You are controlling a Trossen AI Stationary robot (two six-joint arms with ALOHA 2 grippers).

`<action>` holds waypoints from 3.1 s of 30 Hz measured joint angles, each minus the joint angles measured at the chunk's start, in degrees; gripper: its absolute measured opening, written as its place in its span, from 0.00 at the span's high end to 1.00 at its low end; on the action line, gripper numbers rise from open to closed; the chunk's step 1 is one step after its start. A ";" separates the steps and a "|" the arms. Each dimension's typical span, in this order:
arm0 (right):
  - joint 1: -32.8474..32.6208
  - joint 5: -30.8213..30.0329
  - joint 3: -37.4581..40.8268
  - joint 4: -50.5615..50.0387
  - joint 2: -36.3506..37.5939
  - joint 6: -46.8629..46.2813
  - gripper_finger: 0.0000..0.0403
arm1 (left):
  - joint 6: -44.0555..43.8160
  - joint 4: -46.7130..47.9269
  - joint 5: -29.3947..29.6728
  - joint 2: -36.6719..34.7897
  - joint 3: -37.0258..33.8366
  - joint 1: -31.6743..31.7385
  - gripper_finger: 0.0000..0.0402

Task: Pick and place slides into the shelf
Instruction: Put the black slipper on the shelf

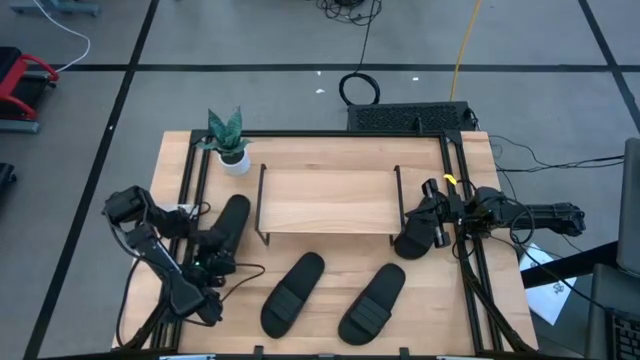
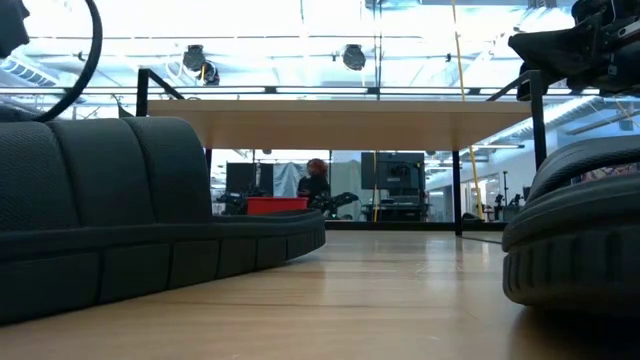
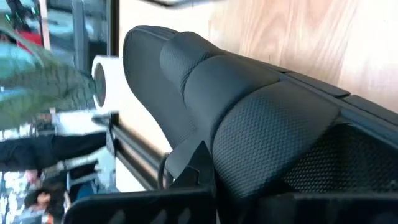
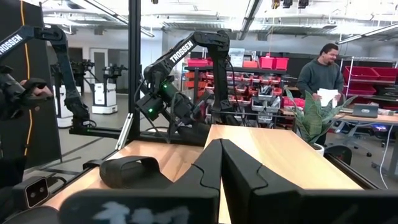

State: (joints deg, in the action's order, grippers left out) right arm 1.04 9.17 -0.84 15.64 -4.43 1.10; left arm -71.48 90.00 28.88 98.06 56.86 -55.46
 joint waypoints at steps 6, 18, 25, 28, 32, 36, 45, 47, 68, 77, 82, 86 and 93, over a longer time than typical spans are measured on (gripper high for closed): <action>0.00 0.02 0.00 -0.02 0.00 -0.02 1.00 | 1.67 0.00 -1.43 -0.08 -1.02 1.19 1.00; 0.00 -0.02 0.00 -0.02 0.00 -0.02 1.00 | 4.47 0.01 -12.23 -0.32 8.87 -4.55 1.00; 0.00 -0.04 0.00 -0.02 0.00 -0.02 1.00 | 0.44 -0.17 -10.00 -0.33 21.41 -10.84 1.00; 0.00 -0.04 0.00 -0.02 0.00 -0.02 1.00 | 1.79 -3.13 -8.95 -0.33 25.55 -12.29 1.00; 0.00 -0.07 0.00 -0.02 0.00 -0.02 1.00 | 10.52 -11.56 -2.19 -0.35 29.14 -12.82 1.00; 0.00 -0.07 0.02 0.00 0.00 -0.02 1.00 | 26.85 -20.21 9.59 -0.35 30.84 -11.25 1.00; 0.00 0.00 0.02 1.27 0.00 -0.44 1.00 | 42.72 -26.08 34.63 -0.41 31.21 -1.20 1.00; 0.00 0.02 0.02 1.29 0.00 -0.44 1.00 | 45.82 -29.97 35.58 -0.39 31.21 2.46 1.00; 0.00 -0.02 0.01 2.32 0.00 -3.45 1.00 | 55.42 -31.35 33.19 -0.39 39.04 24.26 1.00; 0.00 -0.07 0.02 3.41 0.00 -3.48 1.00 | 41.35 -16.94 23.80 3.01 39.02 32.27 1.00; 0.00 -0.10 0.02 3.41 0.00 -3.48 1.00 | 41.65 -14.94 20.43 5.62 39.01 33.75 1.00; 0.00 -0.11 0.02 3.41 0.00 -3.48 1.00 | 39.83 -12.30 20.39 6.99 38.97 35.03 1.00; 0.00 -0.11 0.01 3.39 0.00 -3.48 1.00 | 31.41 -5.95 20.32 7.52 38.97 36.58 1.00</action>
State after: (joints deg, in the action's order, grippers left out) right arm 1.04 9.06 -0.83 19.03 -4.42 -2.37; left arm -40.07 84.05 49.20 105.58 95.83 -18.88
